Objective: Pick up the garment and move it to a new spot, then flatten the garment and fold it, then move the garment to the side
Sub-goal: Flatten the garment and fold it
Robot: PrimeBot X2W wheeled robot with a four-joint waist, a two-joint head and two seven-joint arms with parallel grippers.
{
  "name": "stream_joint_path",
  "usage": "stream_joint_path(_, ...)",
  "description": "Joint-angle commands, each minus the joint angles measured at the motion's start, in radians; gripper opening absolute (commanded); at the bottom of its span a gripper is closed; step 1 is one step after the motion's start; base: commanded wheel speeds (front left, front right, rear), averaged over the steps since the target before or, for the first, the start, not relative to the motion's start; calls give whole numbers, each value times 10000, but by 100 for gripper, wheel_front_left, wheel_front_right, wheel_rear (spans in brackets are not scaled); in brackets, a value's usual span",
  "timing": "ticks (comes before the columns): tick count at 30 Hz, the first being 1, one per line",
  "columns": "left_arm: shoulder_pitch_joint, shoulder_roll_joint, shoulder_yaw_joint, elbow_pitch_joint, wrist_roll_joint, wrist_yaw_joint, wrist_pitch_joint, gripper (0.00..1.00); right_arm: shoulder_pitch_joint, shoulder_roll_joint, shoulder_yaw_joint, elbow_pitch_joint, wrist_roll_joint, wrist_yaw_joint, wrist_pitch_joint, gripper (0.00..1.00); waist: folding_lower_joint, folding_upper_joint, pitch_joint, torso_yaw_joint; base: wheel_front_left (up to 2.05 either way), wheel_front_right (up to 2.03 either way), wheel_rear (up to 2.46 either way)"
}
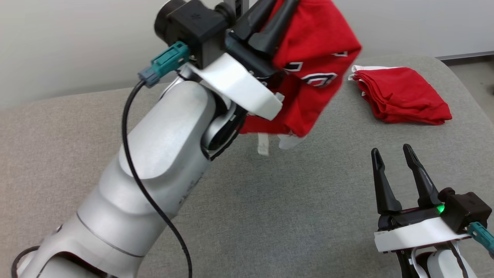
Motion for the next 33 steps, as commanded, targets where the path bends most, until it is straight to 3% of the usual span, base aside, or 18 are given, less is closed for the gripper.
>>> stream_joint_path(1, -51, 23, -196, 98, -181, 192, -78, 0, 11, -92, -26, -31, 39, 1, -6, 100, 0, -1, -52, -91, 0, 0, 0)
stream_joint_path(9, 2160, 31, -464, 2125, -1112, 1153, -177, 0, 158, -100, -275, -194, 30, 1, -6, 100, 0, -1, 373, 132, 0, 0, 0)
stream_joint_path(13, 3401, 288, 293, 2868, -856, 1609, -184, 0, 113, -110, -345, -218, -2, 1, -6, 100, 0, -1, 536, 350, 0, 0, 0)
stream_joint_path(17, 4444, 505, 1254, 2729, -194, 1927, -183, 0, -37, -132, -356, -244, -33, 1, -7, 100, 0, -1, 633, 566, 0, 0, 0)
stream_joint_path(19, 4874, 588, 1708, 2600, 118, 2072, -183, 51, -63, -129, -311, -241, -24, 1, -6, 100, 0, -1, 642, 651, 0, 0, 0)
stream_joint_path(20, 5014, 704, 1925, 2527, 312, 2131, -183, 100, -71, -137, -279, -225, -20, 1, -7, 100, 0, -1, 652, 681, 0, 0, 0)
stream_joint_path(29, 5613, 971, 3252, 1238, 1752, 2641, -179, 100, -63, -143, -250, -191, 17, 1, -7, 100, 0, -1, 626, 776, 0, 0, 0)
stream_joint_path(33, 5409, 746, 3072, 478, 2342, 2377, -178, 100, -81, -138, -208, -210, 37, 1, -7, 100, 0, -1, 656, 705, 0, 0, 0)
